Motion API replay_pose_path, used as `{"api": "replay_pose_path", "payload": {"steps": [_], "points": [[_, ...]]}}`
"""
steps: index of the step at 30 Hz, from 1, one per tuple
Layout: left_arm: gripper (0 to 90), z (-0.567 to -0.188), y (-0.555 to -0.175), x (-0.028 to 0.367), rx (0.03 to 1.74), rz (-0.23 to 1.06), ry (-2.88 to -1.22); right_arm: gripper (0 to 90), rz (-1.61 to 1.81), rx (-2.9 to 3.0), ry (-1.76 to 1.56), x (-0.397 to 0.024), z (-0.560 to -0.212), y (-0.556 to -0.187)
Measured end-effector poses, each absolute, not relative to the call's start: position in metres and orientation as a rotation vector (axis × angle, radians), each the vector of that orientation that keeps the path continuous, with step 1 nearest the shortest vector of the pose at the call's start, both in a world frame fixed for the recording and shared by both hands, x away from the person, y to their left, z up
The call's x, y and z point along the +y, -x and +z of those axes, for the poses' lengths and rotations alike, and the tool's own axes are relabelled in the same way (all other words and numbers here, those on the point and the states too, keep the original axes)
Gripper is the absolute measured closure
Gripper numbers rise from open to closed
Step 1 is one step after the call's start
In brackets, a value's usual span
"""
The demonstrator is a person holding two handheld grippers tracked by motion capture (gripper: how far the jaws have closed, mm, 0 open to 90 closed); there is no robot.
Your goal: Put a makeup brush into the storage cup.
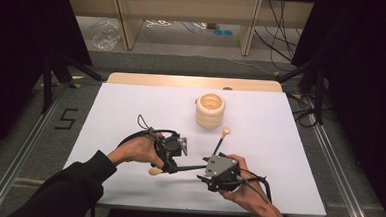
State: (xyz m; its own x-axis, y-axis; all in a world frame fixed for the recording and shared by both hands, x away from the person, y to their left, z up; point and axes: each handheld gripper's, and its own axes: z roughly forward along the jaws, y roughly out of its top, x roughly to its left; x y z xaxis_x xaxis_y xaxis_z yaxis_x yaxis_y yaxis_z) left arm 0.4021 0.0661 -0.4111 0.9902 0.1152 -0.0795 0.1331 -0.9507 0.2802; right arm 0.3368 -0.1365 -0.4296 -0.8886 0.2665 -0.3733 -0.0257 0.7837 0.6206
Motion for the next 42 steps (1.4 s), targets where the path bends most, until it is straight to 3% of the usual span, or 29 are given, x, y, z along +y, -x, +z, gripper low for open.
{"api": "replay_pose_path", "payload": {"steps": [20, 42], "points": [[78.0, -0.407, -0.399, 0.052, 0.140, -0.125, -2.880, 64.5, 0.792, 2.549, 0.017, -0.120, -0.438, -0.338], [78.0, -0.406, -0.397, 0.045, 0.130, -0.167, -2.890, 77.1, 0.765, 2.539, 0.090, -0.108, -0.446, -0.334]]}}
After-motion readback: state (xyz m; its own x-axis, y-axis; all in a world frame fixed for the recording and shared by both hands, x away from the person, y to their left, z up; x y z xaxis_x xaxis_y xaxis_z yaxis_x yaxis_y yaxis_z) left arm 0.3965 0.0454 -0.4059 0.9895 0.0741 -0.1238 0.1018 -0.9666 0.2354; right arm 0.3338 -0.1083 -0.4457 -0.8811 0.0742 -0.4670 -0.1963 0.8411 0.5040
